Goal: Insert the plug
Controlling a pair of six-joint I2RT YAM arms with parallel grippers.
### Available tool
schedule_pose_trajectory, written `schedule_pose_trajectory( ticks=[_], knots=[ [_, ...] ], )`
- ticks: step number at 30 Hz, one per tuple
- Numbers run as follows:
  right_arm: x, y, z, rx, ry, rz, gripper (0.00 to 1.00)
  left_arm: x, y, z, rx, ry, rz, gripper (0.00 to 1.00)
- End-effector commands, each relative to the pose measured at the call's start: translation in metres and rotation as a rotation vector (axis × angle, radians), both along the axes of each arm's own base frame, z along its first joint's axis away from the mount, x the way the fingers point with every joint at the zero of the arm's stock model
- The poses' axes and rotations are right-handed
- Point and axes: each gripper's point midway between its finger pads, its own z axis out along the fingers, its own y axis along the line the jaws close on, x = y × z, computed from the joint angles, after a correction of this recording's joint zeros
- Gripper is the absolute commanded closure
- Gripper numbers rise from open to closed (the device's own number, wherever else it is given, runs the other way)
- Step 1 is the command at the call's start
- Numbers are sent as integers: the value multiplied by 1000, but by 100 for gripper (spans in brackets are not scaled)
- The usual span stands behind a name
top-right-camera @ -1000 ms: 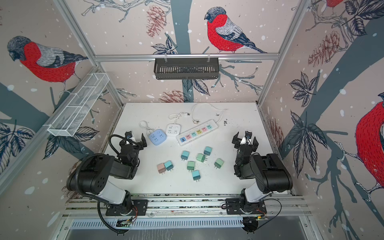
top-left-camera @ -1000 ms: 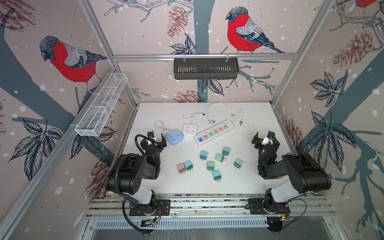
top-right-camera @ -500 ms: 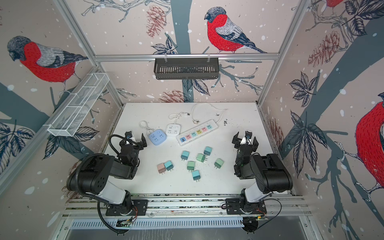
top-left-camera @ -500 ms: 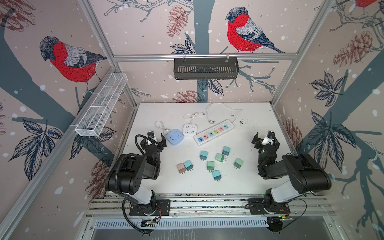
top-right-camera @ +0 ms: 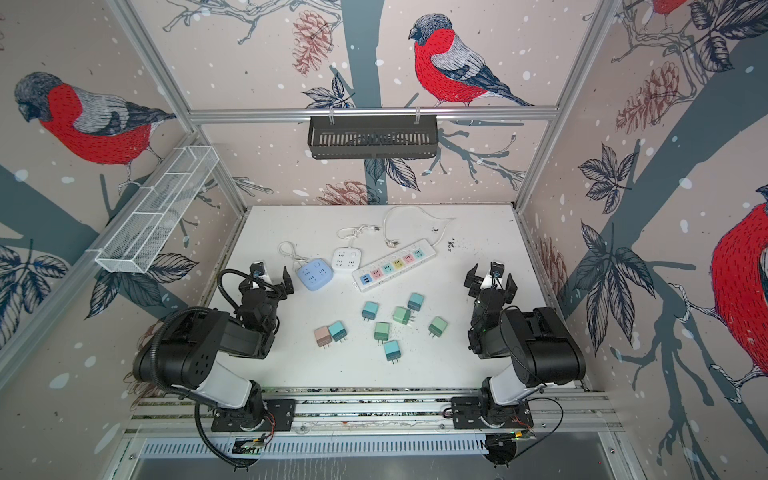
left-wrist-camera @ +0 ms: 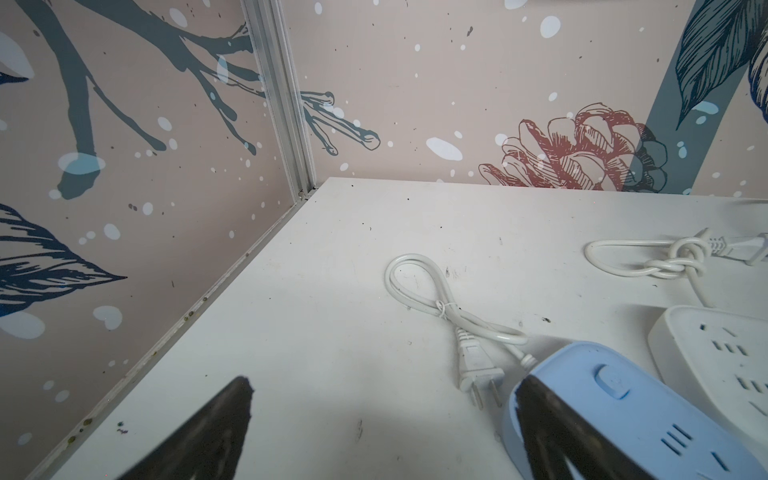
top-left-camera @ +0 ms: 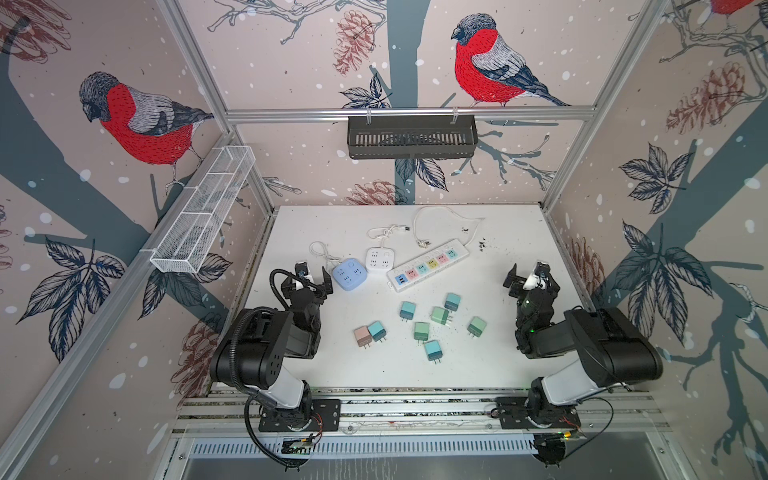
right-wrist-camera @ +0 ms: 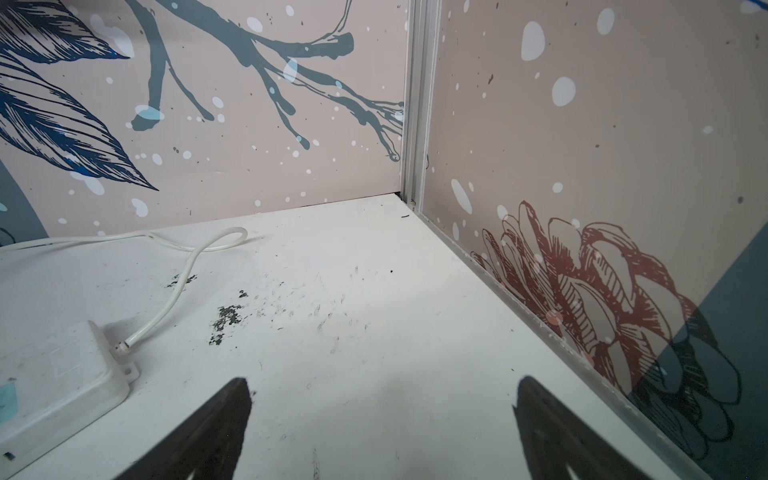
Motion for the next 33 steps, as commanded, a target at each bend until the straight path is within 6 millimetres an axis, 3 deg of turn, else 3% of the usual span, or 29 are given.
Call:
schedule_pose_trajectory(
  ticks=[1,6,10,13,15,18,21,24,27,29,32,33],
  knots=[
    [1,0,5,16,-27,1,0,1,0,15,3,-64,2,2],
    [-8,-2,10,6,-47,-47,0,-6,-3,20,25,-91,8,1],
    [-14,1,17,-2,-77,-29,0,-38,10,46,25,-203,127,1],
    [-14,0,20,-2,-82,-30,0,-43,3,60,57,-217,116,2],
    [-24,-6,37,-26,-100,-140,0,-41,3,66,46,-198,149,1],
    [-26,8,64,-22,-120,-100,0,-28,-6,76,-30,-139,119,1],
    [-19,20,77,63,-94,-40,0,-21,-26,90,-175,-78,17,2],
    [-8,38,84,270,-27,71,0,-24,-58,100,-281,-37,-166,1],
    [-3,70,87,413,86,279,0,-37,-74,113,-335,-74,-278,2],
    [-8,70,94,480,44,293,0,-44,-70,118,-388,-93,-264,1],
    [-19,72,106,545,-44,369,0,-57,-35,107,-546,-127,-64,3],
    [-22,75,112,552,-72,417,0,-59,-37,110,-550,-131,-86,3]
  ],
)
